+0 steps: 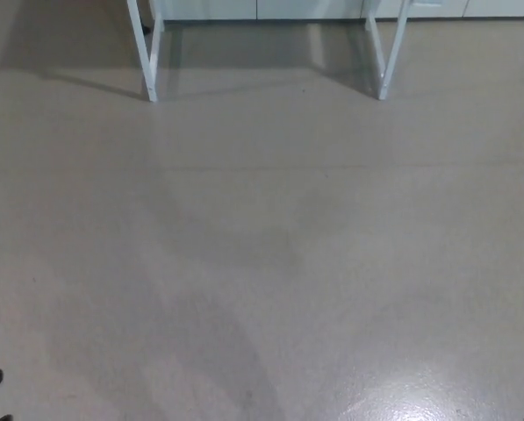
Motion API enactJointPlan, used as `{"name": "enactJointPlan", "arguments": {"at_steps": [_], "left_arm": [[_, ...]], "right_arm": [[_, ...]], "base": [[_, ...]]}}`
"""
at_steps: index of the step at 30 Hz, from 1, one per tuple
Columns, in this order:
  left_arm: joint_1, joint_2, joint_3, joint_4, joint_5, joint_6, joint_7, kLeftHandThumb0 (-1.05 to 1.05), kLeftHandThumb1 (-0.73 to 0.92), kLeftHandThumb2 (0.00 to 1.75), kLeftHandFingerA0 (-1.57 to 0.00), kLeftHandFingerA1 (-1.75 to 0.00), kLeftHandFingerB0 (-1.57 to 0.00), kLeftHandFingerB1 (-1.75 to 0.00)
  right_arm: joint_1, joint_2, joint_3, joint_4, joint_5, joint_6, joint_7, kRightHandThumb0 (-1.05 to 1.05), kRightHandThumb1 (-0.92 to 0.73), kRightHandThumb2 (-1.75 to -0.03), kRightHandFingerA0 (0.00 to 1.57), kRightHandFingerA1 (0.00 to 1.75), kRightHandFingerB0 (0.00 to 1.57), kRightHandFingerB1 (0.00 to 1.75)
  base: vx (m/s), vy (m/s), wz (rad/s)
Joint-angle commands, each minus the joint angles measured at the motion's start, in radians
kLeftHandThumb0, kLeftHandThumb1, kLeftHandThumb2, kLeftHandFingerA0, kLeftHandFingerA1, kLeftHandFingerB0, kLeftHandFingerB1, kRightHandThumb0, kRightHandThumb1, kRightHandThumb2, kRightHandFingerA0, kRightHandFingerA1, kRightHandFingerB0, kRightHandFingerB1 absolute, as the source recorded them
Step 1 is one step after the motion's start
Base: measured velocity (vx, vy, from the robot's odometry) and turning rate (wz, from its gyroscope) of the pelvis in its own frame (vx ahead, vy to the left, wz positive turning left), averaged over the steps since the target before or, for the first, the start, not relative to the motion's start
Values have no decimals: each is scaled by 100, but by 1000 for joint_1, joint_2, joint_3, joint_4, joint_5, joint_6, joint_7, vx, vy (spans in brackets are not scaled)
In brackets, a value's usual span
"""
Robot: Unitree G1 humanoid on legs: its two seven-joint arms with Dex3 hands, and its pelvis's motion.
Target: The robot walks towards a file tray kept in the middle of a desk and uses its right hand to grab a tray and pulls it out towards itself
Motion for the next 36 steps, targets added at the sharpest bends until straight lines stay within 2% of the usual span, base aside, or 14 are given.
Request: {"name": "enactJointPlan", "arguments": {"at_steps": [1, 7, 8, 10, 11, 13, 22, 26, 28, 29, 31, 32, 33, 36], "left_arm": [[13, 23, 1, 21, -16, -65, -25, -16, 33, 106, -47, -87, -36, -72], [61, 24, -2, 52, -17, -106, -43, -20, 31, 109, -47, -88, -34, -75], [80, 21, -3, 59, -16, -118, -45, -16, 27, 115, -40, -101, -31, -81], [116, 15, -7, 60, -13, -134, -44, -17, 25, 109, -38, -99, -30, -80], [149, 11, -16, 39, -5, -138, -41, -21, 26, 105, -38, -97, -31, -79], [190, 11, -29, 17, 5, -154, -31, -17, 28, 100, -49, -78, -37, -69], [240, 16, -35, 59, -4, -198, -39, -16, 30, 100, -49, -77, -36, -69], [234, 17, -37, 98, -6, -209, -36, -20, 28, 101, -39, -98, -32, -79], [231, 15, -36, 102, -9, -209, -35, -17, 28, 100, -51, -79, -37, -70], [230, 14, -38, 102, -8, -209, -34, -17, 28, 100, -52, -80, -37, -70], [234, 17, -44, 100, -2, -214, -32, -22, 28, 100, -40, -101, -33, -80], [235, 19, -46, 104, 1, -215, -31, -22, 28, 101, -40, -100, -33, -79], [234, 18, -44, 107, -2, -213, -29, -16, 28, 100, -50, -78, -38, -69], [237, 22, -50, 112, 3, -219, -26, -20, 27, 102, -40, -98, -32, -79]], "right_arm": [[28, -8, -4, -16, 30, -36, 17, -20, -61, -57, 60, 63, 39, 49], [90, -7, 4, -1, 19, -73, 4, -19, -62, -58, 53, 61, 37, 48], [114, -6, 3, -2, 19, -81, 2, -16, -43, -88, 49, 68, 29, 57], [155, -4, 0, 0, 23, -101, 2, -19, -63, -58, 54, 63, 37, 47], [173, -7, 0, 15, 21, -113, 0, -20, -44, -89, 51, 69, 26, 55], [181, -6, 0, 66, 18, -143, -9, -21, -44, -89, 53, 70, 27, 56], [197, -12, 13, 176, 8, -217, -22, -22, -43, -88, 53, 70, 28, 56], [224, -11, 18, 163, 10, -230, -23, -23, -43, -88, 54, 71, 29, 57], [212, -11, 18, 185, 10, -228, -29, -23, -61, -57, 55, 63, 39, 47], [204, -12, 15, 203, 18, -237, -20, -21, -42, -88, 51, 70, 29, 57], [208, -11, 15, 199, 21, -239, -18, -20, -43, -88, 53, 71, 29, 57], [211, -10, 17, 200, 19, -242, -21, -22, -62, -58, 56, 64, 39, 47], [210, -10, 17, 205, 20, -244, -20, -20, -43, -88, 52, 70, 29, 56], [210, -7, 17, 210, 25, -245, -12, -20, -44, -89, 49, 68, 28, 56]], "base": [[0, 0, 0], [0, 0, 0], [0, 0, 0], [0, 0, 0], [0, 0, 0], [0, 0, 0], [25, 1, -3], [6, -10, 16], [-16, -4, 16], [20, 20, -7], [0, 0, 0], [1, 137, -7], [39, 188, -10], [107, 407, -7]]}}
